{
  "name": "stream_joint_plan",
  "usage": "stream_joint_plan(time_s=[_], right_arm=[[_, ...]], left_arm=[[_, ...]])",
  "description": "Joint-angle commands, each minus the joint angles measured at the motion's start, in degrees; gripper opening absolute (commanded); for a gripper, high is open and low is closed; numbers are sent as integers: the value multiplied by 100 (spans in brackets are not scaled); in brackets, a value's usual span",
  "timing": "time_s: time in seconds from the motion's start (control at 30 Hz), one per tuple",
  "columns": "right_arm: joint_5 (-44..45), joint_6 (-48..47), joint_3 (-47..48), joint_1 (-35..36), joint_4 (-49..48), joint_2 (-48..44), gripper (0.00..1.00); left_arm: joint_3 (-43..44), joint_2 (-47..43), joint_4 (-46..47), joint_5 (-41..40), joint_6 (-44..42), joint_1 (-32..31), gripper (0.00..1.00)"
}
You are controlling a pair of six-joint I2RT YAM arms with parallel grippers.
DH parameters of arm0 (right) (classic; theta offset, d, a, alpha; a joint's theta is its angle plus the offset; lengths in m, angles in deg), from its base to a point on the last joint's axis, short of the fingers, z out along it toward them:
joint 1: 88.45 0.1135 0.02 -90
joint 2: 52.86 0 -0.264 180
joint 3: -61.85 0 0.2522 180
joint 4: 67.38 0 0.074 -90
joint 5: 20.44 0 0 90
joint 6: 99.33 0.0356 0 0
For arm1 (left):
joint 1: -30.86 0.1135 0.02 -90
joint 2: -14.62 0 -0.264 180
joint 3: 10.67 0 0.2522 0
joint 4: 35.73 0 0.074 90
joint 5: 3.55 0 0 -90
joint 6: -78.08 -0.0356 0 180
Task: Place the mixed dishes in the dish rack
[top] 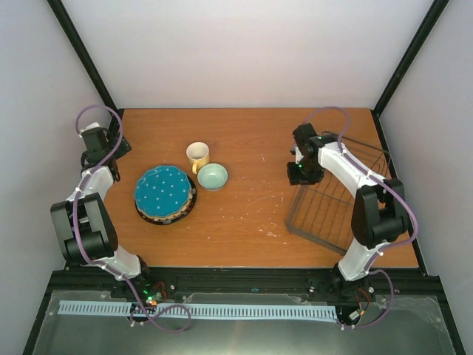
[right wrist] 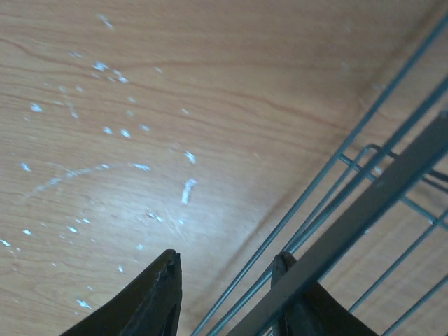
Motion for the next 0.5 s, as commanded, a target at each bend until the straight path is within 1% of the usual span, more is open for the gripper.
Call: stream_joint_plan(time_s=[0.0, 0.27, 0.4, 0.47], right_arm=[[-436, -249, 463, 300, -281, 390, 36], [-997, -529, 1271, 784, -423, 1105, 36], [-1300, -735, 1842, 1051, -332, 1477, 35], [-1224, -815, 2144, 1199, -181, 1604, 39]], left_arm=[[277, 31, -64, -241, -166, 0, 100], [255, 83, -54, -406, -168, 0, 100], [247, 85, -71, -468, -162, -8, 100], [248, 72, -79, -474, -168, -5, 100]])
